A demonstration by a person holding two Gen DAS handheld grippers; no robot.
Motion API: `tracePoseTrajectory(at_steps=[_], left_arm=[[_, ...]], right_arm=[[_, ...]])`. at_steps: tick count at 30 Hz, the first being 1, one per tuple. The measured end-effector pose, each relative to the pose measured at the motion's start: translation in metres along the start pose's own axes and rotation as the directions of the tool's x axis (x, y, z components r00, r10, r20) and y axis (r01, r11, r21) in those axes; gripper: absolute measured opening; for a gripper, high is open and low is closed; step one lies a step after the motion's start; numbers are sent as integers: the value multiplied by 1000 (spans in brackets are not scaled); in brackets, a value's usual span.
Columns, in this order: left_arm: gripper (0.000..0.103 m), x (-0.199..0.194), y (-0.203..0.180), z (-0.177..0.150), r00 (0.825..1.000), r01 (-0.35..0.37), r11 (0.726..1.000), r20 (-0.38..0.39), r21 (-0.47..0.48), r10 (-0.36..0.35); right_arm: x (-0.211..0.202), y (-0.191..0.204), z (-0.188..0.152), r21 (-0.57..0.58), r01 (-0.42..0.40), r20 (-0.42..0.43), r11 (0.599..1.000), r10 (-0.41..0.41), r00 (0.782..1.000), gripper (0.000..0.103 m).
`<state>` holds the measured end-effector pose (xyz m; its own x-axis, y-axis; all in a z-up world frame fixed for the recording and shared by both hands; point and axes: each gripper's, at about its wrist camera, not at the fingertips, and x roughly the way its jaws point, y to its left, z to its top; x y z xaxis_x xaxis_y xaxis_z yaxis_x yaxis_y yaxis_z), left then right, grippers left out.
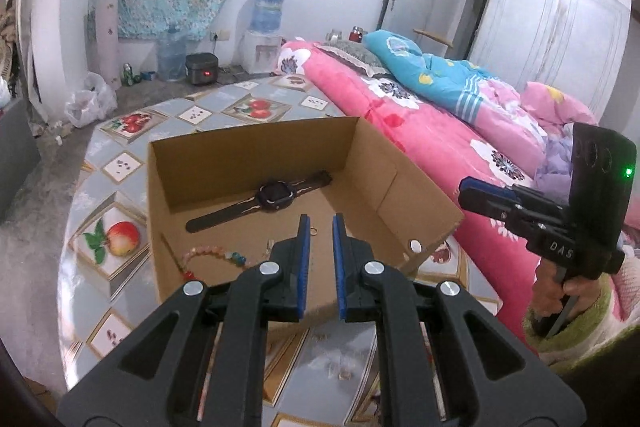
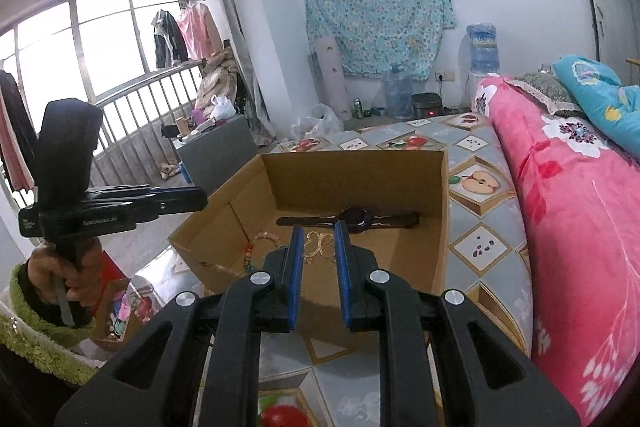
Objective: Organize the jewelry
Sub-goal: 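Carry the ring over the box and open the left tool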
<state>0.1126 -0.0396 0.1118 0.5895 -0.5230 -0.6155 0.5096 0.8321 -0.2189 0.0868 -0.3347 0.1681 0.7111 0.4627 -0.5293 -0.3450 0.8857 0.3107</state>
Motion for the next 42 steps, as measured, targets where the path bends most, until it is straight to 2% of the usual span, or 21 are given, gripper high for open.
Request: tracePoseTrajectory(at_steps=[8,14,15,16,17,21,26,32,38,42], left_arm=[[10,60,14,20,996,19,1000,-90,-24,-21],[11,101,14,29,987,-6,1000,-158,-8,4],[15,104,14,30,987,-8,1000,-163,-8,7],[24,108,15,31,986,-12,1000,-169,-9,10],[27,110,15,32,985,-17,1000,-171,-13,14],[43,113,19,32,984,-41,999,-175,-31,35],[53,97,28,32,983,-111,992,-151,-59,101],[65,44,36,22,984,-171,981,-68,-94,165],[78,-8,29,-12,984,-170,983,-66,-74,165],[84,-33,13,-47,988,-146,989,-64,-31,144]], right_arm=[[44,-9,6,-19,17,-92,1000,-18,996,16],[72,-17,15,-53,27,-142,998,-34,989,17],[75,-18,15,-56,30,-146,998,-38,988,19],[77,-19,16,-57,32,-150,998,-40,988,21],[79,-23,15,-51,29,-154,998,-37,987,25],[79,-34,14,-23,11,-154,1000,-14,988,27],[70,-49,17,-10,-2,-136,1000,0,991,27],[50,-58,27,27,-45,-79,999,47,996,27],[23,-49,26,82,-85,2,993,85,996,27],[2,-25,9,82,-120,19,989,119,993,27]])
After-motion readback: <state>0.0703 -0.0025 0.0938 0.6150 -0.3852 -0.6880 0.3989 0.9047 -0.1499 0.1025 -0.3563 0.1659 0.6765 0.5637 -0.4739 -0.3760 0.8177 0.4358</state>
